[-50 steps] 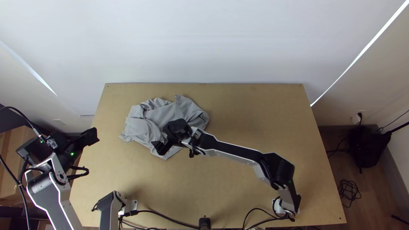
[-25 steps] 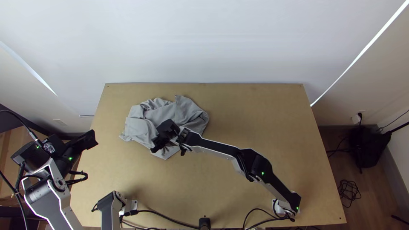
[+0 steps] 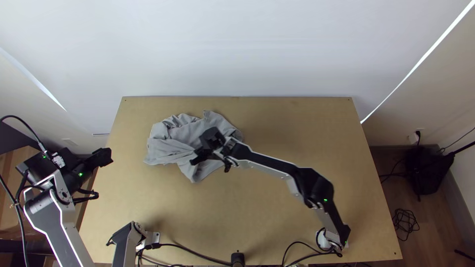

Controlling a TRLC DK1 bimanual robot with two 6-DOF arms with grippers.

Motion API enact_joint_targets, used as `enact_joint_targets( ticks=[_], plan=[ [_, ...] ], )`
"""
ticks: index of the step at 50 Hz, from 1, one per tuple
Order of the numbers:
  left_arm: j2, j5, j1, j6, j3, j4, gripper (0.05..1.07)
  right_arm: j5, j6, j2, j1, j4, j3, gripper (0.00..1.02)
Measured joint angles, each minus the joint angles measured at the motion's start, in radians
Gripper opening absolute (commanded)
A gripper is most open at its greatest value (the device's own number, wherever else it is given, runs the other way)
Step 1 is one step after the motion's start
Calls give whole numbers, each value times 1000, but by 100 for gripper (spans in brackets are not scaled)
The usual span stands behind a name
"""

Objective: Fold the t-shirt

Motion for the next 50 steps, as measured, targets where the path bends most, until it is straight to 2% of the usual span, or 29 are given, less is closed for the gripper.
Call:
enact_joint_targets(
  ticks=[8,19,31,50],
  plan=[
    [71,0,-75,-6,6,29,103,0,-1,-205,-64,5,-173,2],
    [169,-5,-241,-85,11,83,103,0,-2,-421,-161,7,-378,2],
    [295,-69,-430,-175,11,193,103,0,-2,-565,-296,8,-541,2],
    [485,-171,-631,-208,17,345,103,0,-9,-745,-483,16,-702,2]
  ],
)
